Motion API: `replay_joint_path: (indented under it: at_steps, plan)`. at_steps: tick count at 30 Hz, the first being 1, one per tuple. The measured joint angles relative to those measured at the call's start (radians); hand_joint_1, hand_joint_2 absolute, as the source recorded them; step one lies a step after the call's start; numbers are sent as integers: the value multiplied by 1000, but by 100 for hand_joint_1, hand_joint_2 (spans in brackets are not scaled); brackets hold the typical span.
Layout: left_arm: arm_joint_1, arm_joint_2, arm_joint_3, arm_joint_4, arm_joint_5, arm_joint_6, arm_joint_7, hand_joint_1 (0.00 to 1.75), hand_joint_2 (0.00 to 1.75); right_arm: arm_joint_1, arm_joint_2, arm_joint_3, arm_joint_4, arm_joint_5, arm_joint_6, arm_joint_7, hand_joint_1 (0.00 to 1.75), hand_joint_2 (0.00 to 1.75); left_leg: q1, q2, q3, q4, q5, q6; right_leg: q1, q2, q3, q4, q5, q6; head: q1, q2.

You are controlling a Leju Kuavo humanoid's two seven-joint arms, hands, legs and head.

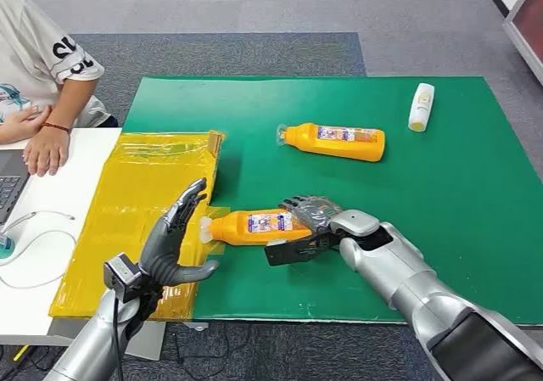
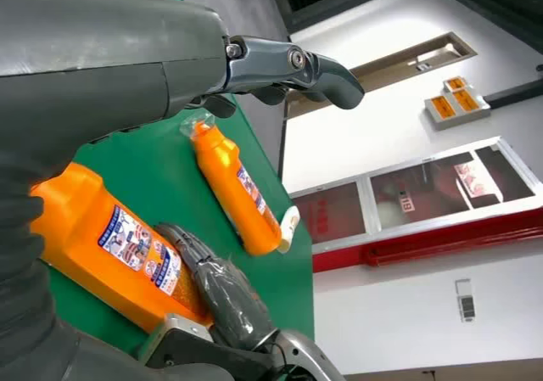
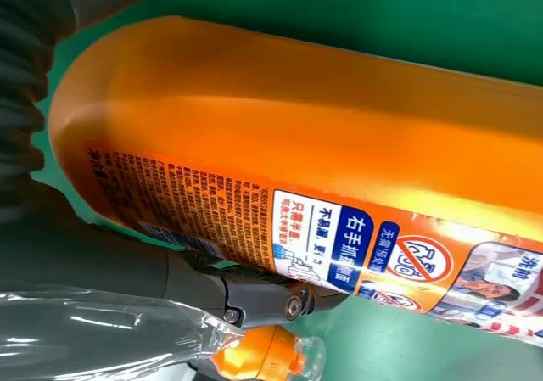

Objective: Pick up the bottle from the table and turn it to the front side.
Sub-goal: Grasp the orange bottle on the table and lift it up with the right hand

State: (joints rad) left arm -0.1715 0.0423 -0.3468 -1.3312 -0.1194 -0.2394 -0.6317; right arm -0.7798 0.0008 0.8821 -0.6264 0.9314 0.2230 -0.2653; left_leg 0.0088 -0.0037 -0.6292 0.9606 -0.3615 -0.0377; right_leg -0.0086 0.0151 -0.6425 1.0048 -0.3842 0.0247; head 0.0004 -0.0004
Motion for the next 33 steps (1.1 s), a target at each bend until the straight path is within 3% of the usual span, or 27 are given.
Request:
replay_joint_path:
  at_steps: [5, 6, 10, 12, 29, 33]
  plan:
    - [-7, 2, 0, 2, 2, -4, 0, 0, 175, -7, 6, 14, 13, -17, 5, -7, 0, 175, 0, 0, 0, 0, 0, 0, 0, 0, 0, 0, 0, 0, 0, 0]
    - [-9, 2, 0, 3, 3, -5, 0, 0, 175, -9, 7, 17, 16, -22, 5, -8, 8, 175, 0, 0, 0, 0, 0, 0, 0, 0, 0, 0, 0, 0, 0, 0]
    - [-15, 4, 0, 5, 3, -7, 0, 0, 175, -12, 11, 21, 25, -35, 4, -10, 167, 175, 0, 0, 0, 0, 0, 0, 0, 0, 0, 0, 0, 0, 0, 0]
    - [-16, 4, -1, 6, 3, -7, 0, 0, 175, -14, 11, 23, 29, -48, -3, -11, 175, 175, 0, 0, 0, 0, 0, 0, 0, 0, 0, 0, 0, 0, 0, 0]
    - [-20, 8, -2, 17, 1, -7, 0, 0, 175, 21, -20, -18, 36, -198, -112, -56, 175, 175, 0, 0, 0, 1, 0, 0, 0, 0, 0, 0, 0, 0, 0, 0]
    - [-20, 9, -3, 17, 1, -14, 0, 0, 175, 44, -43, -56, 24, -301, -99, -136, 175, 175, 0, 0, 0, 2, 0, 1, 0, 0, 1, 0, 0, 1, 0, 0]
